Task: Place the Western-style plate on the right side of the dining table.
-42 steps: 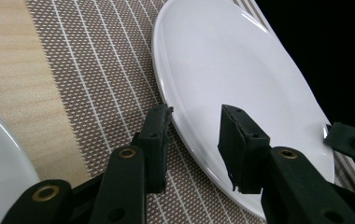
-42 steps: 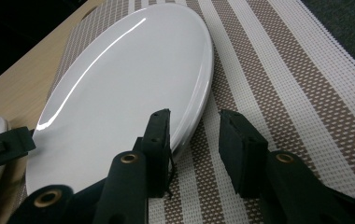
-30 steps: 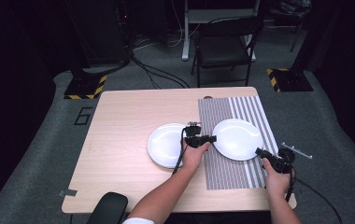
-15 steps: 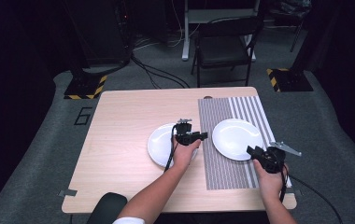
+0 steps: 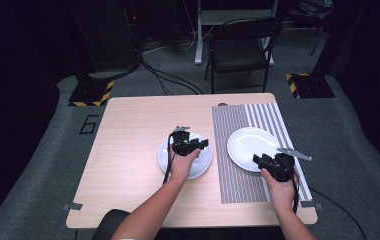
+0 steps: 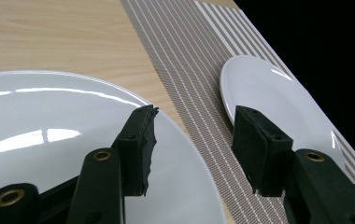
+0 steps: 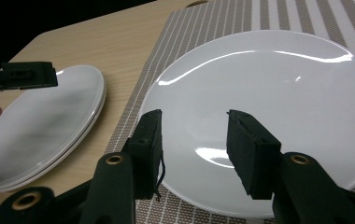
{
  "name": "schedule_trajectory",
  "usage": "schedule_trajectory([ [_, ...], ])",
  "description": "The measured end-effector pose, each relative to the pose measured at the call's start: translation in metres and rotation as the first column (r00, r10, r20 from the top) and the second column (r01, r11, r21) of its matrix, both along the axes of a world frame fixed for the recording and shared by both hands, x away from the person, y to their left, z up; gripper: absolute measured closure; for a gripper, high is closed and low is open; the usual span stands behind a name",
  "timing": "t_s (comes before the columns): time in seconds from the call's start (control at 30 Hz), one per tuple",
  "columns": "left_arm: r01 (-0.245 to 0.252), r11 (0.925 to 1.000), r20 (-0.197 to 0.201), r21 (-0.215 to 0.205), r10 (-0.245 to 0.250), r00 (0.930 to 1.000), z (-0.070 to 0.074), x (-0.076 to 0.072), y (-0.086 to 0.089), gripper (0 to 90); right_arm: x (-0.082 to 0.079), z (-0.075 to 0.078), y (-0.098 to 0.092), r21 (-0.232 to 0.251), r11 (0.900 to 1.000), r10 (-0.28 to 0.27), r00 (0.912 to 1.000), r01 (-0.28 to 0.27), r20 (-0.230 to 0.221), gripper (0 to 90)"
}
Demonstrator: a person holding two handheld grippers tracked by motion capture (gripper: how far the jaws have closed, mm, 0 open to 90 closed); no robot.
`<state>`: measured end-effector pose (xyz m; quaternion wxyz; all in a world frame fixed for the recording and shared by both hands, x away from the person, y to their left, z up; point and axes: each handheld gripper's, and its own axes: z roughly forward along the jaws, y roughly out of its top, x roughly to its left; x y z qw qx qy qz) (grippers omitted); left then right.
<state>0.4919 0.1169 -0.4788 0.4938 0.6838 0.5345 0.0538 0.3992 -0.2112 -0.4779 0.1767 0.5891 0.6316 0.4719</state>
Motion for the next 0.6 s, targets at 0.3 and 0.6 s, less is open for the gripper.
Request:
schedule_trajectory([
  [0.3,-0.030,0.9975,0.041,0.065,0.027,0.9988,0.008,-0.008,0.035,47.1,0.011,0.009,0.028,-0.026,0.987,0.157,0.9875,-0.157,-0.007,53.8],
  [0.6,-0.044,0.9949,0.025,0.091,0.041,0.9988,0.006,-0.021,0.072,46.6,0.011,0.010,0.050,-0.070,0.964,0.257,0.9665,-0.256,-0.002,52.9],
])
